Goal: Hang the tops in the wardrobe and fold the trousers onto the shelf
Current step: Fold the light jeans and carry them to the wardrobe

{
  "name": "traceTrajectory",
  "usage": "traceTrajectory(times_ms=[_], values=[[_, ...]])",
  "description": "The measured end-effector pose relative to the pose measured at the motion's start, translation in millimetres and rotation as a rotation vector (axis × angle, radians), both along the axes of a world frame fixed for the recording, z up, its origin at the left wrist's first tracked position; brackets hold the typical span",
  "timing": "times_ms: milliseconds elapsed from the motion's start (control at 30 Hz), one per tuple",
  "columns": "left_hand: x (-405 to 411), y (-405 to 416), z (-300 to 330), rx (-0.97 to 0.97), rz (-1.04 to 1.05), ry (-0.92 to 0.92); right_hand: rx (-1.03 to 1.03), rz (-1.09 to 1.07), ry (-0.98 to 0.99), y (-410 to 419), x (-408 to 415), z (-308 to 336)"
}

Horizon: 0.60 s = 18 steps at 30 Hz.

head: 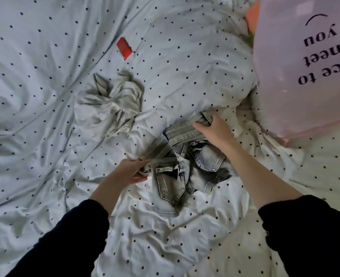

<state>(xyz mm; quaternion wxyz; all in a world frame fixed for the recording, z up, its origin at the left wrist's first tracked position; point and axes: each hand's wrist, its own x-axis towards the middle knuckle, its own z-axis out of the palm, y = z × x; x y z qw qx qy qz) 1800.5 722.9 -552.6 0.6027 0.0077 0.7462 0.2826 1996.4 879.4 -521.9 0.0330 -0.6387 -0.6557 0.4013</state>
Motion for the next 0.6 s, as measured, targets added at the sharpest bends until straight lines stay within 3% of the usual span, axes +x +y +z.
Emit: traceTrajectory(times_ms=[100, 233, 333, 500, 600], values=[[2.3, -10.6, 2.4, 0.108, 0.074, 0.085, 0.012, 0.033, 0.031, -16.5, 10.0, 12.8], [-4.2, -32.7, 32.4, 0.194, -0.05, 0.334, 0.074, 0.036, 0.064, -49.7, 18.1, 40.2], [-13.0, -41.5, 74.0, 0.271, -0.128, 0.504, 0.087, 0.028, 0.121, -63.2, 21.6, 79.8], [-44.1, -55.4, 148.7, 0.502, -0.25, 0.988, 0.22, 0.043, 0.199, -64.7, 22.9, 156.6], [-67.6, -60.8, 187.0, 0.623, -0.189, 1.062, 0.328, 0.034, 0.299, -71.0, 11.8, 193.7]])
